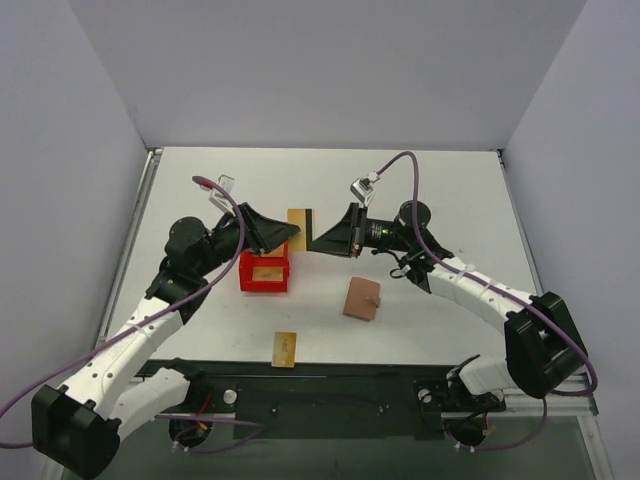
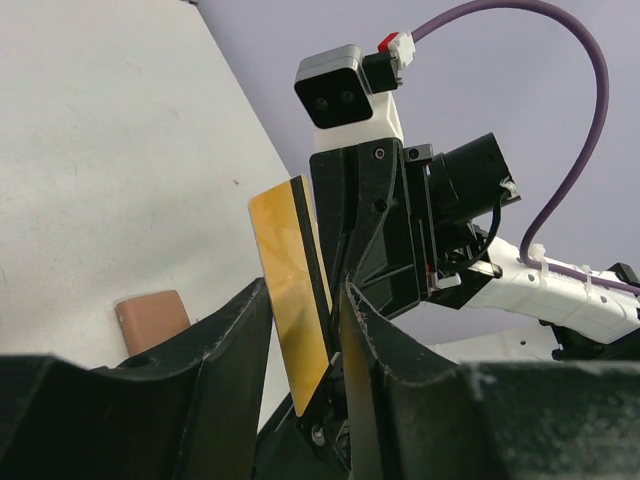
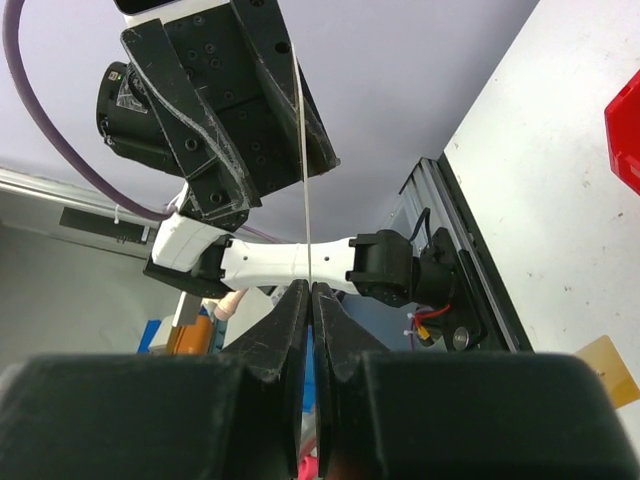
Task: Put the credit cards into the card holder
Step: Insert the credit card into the card holder.
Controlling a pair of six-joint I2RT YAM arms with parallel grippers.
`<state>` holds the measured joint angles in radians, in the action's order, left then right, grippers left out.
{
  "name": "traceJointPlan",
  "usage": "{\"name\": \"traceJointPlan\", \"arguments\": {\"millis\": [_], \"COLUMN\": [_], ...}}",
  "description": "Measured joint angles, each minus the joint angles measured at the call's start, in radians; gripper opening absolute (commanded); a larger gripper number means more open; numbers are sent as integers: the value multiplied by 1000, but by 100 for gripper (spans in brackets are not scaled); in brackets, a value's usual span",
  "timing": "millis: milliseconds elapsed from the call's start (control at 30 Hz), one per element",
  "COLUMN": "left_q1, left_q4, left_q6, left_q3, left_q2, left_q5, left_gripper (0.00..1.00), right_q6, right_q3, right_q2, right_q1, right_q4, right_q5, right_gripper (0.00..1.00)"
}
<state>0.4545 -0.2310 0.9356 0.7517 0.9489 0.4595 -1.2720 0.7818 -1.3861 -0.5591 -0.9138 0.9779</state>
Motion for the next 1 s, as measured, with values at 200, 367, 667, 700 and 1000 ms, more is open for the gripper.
{"name": "traceJointPlan", "arguments": {"millis": [200,367,667,700,1000], "left_q1": [-5,-5,-5,-5,-5], "left_q4": [-22,-51,-100,-109,-183], "left_q6": [6,22,52,58,105], "left_q3": [-11,-16,-48,-51,-71], "left_q2": [4,4,6,8,30], "left_q5": [13,31,59,63,92], "left_gripper": [2,0,0,0,0], "right_q6": [10,29,206,224,298], "right_q3": [2,3,7,7,7], "right_q2": [0,0,75,88,142], "right_q1": [-5,-5,-6,-6,-6], "right_q4": [6,25,161,174,203], "right_q5": [7,6,-47,-56,-137], "right_gripper": [0,30,38,39,35]}}
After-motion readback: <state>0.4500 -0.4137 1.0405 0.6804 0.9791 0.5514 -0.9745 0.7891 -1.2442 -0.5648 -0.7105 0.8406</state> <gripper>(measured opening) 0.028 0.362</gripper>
